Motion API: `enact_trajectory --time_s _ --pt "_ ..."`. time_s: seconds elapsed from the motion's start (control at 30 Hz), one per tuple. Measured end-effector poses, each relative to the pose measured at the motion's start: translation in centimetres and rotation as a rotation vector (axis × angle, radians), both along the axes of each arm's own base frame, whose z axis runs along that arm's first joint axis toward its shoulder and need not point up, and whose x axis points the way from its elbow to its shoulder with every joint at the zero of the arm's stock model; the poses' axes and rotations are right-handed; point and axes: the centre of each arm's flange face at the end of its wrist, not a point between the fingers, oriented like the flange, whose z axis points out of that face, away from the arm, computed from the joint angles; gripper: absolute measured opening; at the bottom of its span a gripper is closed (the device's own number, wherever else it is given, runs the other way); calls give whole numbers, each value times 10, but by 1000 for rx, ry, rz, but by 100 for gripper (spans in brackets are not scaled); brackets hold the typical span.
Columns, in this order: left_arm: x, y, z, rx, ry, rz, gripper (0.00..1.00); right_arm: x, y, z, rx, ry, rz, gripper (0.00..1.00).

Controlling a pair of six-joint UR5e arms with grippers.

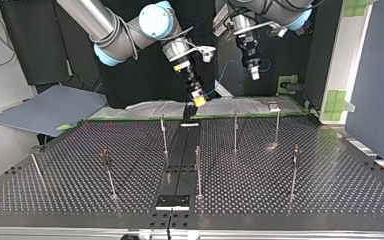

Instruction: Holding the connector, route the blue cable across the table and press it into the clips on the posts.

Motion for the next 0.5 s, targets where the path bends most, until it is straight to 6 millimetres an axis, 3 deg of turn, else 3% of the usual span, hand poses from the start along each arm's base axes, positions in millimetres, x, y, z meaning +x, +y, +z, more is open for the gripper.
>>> enact_trajectory --time_s 0.5 --pt "22 36 51 -15 -38 70 0 11 14 118 -112 -121 79 0"
